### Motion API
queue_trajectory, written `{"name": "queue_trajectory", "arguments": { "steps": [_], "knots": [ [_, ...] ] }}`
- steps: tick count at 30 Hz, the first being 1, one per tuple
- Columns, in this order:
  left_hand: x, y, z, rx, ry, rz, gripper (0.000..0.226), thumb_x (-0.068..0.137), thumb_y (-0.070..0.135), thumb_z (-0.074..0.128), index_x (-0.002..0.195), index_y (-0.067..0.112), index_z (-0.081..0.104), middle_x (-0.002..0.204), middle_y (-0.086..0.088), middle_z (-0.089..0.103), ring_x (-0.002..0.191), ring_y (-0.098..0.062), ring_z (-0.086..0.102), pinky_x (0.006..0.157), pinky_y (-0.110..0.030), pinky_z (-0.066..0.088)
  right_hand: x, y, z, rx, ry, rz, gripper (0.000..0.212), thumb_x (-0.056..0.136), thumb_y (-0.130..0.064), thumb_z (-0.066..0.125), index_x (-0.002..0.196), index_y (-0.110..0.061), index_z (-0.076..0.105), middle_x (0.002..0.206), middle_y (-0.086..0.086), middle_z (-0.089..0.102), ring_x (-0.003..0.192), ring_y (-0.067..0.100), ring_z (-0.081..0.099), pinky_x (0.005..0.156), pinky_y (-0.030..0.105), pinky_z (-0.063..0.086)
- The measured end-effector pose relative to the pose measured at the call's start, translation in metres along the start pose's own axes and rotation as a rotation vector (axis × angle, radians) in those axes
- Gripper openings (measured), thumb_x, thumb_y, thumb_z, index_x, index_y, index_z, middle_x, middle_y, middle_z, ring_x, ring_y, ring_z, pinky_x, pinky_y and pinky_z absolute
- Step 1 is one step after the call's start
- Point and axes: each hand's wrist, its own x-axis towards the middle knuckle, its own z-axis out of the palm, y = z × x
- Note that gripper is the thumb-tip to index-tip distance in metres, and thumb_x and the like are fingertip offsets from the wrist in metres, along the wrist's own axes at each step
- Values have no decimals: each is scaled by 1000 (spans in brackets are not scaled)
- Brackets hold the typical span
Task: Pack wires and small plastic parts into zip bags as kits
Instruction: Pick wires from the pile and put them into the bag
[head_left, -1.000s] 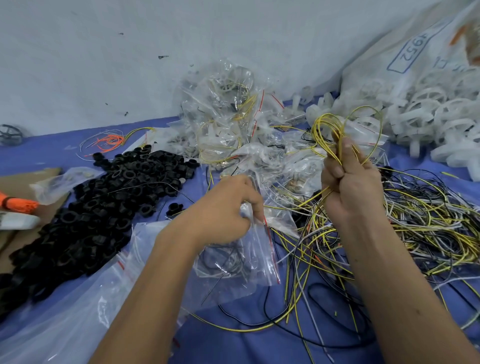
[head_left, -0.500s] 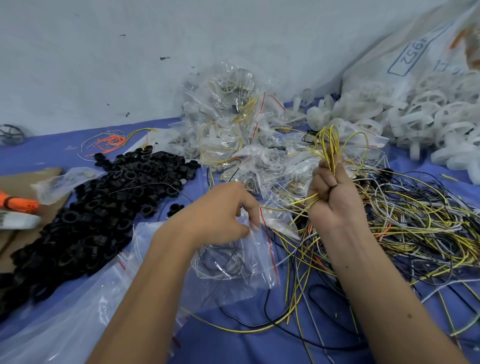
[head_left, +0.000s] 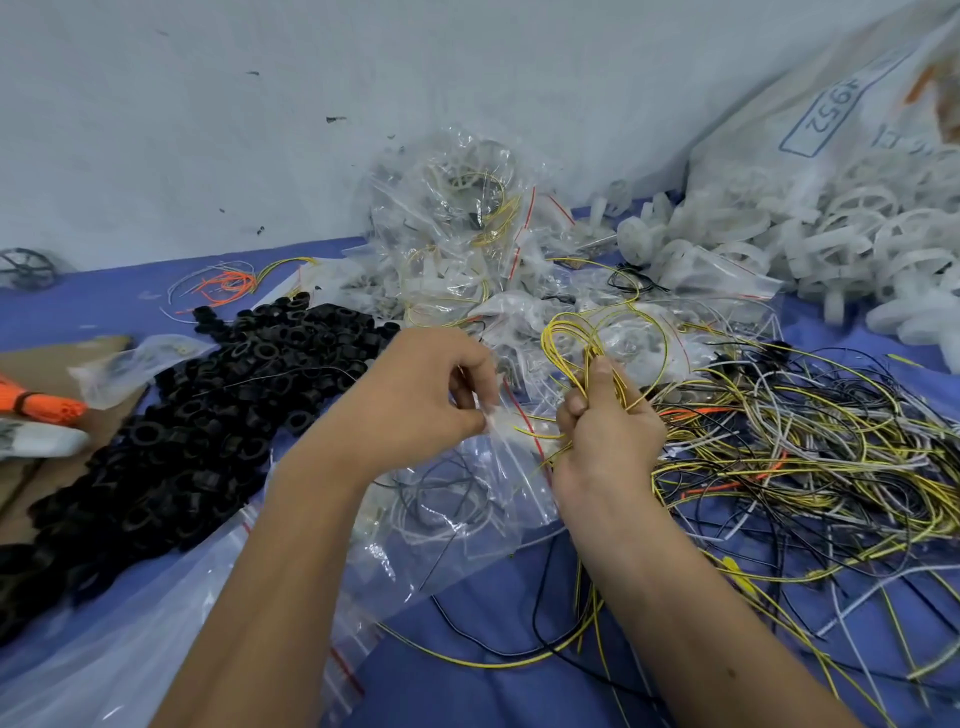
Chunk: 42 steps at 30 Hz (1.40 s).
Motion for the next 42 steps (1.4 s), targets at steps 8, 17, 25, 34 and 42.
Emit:
{"name": "queue_trajectory", "arguments": {
  "steps": [8, 17, 25, 34, 42],
  "knots": [
    [-6, -6, -19, -49, 72, -64, 34, 70, -7, 82, 69, 25, 70, 77, 1, 70, 72, -19, 69, 73, -39, 61, -3, 0, -3, -191, -153, -166, 10, 99, -11, 64, 97, -14, 74, 57, -9, 58, 43, 8, 38, 41, 19, 34],
    [0, -14, -12, 26, 326, -89, 27, 70, -8, 76, 68, 18, 68, 70, 1, 68, 57, -7, 64, 54, -13, 46, -8, -2, -6, -574, -544, -57, 12, 98, -9, 64, 93, -13, 75, 68, 4, 60, 46, 10, 36, 42, 19, 31],
    [0, -17, -14, -3, 395, -82, 32, 70, -8, 76, 67, 23, 68, 64, -1, 69, 59, -17, 68, 60, -31, 56, 7, -22, -18, -1191, -966, -112, 22, 98, -10, 61, 85, -19, 75, 51, 2, 50, 44, 13, 43, 44, 25, 38],
    [0, -13, -12, -2, 340, -96, 30, 73, -10, 71, 69, 19, 67, 69, -4, 69, 59, -16, 64, 59, -25, 50, 2, -31, -17, -1289, -1236, -626, 16, 97, -3, 60, 86, -12, 68, 65, 1, 57, 55, 7, 47, 55, 22, 40],
    [-12, -23, -31, 35, -130, -216, 22, 77, -6, 74, 79, 15, 76, 76, -3, 75, 80, -25, 73, 82, -43, 60, -15, -18, -13, -1291, -1323, -348, 37, 108, -24, 44, 79, -4, 55, 63, 2, 44, 59, 15, 47, 61, 37, 47]
  ]
}}
